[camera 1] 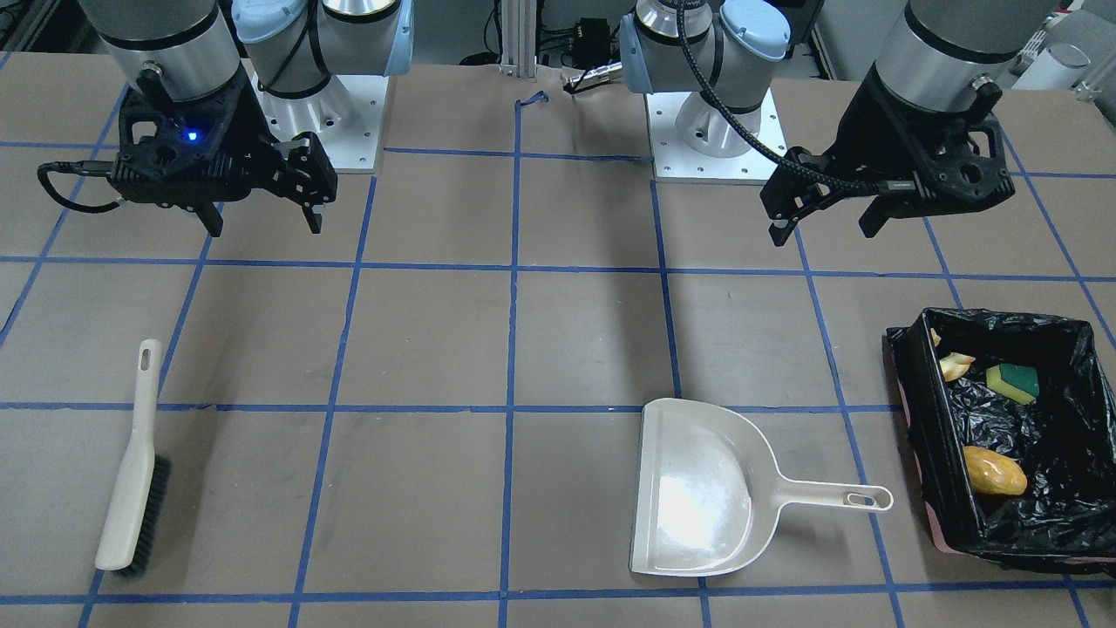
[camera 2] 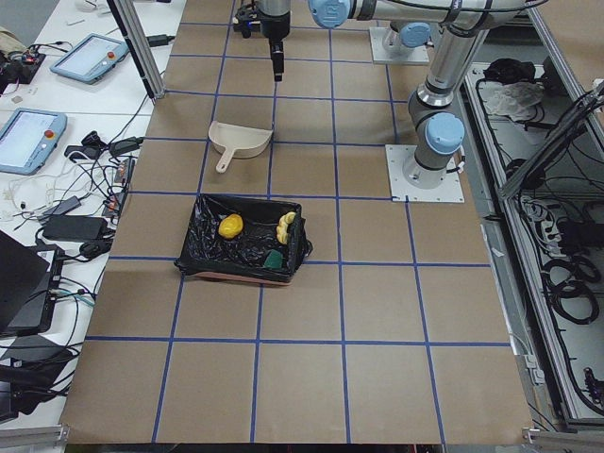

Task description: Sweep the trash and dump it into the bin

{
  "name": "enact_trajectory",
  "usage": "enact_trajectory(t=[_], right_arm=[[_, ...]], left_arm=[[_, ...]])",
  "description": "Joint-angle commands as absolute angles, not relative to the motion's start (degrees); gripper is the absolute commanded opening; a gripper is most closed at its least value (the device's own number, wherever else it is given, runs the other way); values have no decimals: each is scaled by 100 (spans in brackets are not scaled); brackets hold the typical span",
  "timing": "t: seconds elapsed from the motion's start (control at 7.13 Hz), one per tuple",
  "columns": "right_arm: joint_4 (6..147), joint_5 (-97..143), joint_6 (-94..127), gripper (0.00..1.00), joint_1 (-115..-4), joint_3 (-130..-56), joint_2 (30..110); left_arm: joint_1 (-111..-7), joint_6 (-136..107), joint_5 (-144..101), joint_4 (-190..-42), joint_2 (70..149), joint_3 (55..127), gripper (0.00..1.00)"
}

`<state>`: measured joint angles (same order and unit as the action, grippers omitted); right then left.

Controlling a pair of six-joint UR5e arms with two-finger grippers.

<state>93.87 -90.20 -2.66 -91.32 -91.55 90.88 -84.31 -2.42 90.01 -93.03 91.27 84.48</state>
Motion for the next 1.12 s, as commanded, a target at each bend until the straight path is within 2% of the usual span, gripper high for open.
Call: enact_trajectory(t=[0.0,0.98], right_arm=[[9387,-9018,-264,100,-9132,-9158,9088],[9387,-9018,-255,100,-9132,-9158,9088]], left_arm=[[-8437,-220,9227,-9299,9105,8464,100],[-8437,-70,9220,-9299,9149,8464,100]])
